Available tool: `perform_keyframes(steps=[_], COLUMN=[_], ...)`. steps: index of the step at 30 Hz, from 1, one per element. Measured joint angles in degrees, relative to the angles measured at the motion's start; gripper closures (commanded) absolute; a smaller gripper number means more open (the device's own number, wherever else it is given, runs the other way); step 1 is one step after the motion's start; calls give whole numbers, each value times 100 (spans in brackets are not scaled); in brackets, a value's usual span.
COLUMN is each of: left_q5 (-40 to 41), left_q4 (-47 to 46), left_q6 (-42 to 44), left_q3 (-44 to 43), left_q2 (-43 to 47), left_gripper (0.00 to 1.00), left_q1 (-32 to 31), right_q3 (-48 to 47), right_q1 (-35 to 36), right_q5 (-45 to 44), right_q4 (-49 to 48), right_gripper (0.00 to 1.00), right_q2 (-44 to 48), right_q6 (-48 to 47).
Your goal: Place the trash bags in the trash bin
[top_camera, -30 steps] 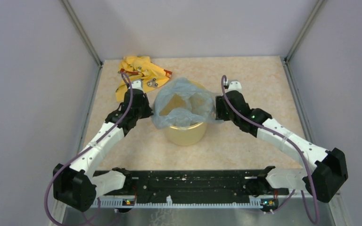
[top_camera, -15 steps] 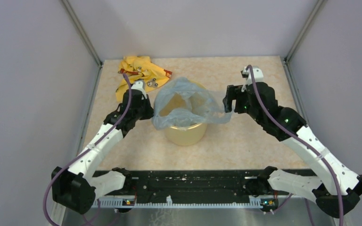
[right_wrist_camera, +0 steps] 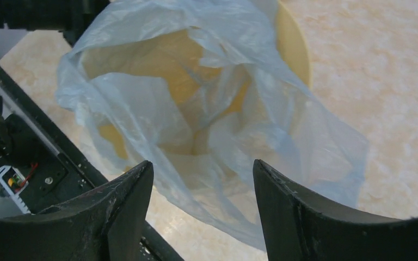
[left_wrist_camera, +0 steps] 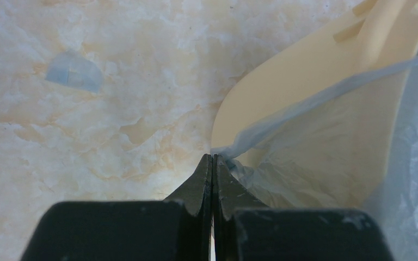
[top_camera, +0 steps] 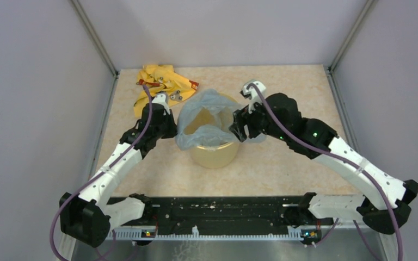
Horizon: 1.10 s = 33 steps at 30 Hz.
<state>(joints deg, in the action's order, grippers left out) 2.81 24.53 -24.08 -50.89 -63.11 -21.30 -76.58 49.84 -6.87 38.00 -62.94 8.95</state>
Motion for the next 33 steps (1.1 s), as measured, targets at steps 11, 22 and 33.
perform_keyframes(steps=[11,22,33], left_q5=[-26,-42,-15], left_q4=[2,7,11], left_q6=[2,11,20], left_q3=[0,0,0], left_q2=[-2,-2,-7], left_gripper=[100,100,100], left_q1=[0,0,0], right_q3=[-378,-555,-98], right_q1=[896,1001,1320], right_q5=[166,79,966], right_q4=[-17,-24,-195], right_gripper=[36,100,100], right_q2=[-1051,-1368,-723], right_q6=[-442,-643,-424])
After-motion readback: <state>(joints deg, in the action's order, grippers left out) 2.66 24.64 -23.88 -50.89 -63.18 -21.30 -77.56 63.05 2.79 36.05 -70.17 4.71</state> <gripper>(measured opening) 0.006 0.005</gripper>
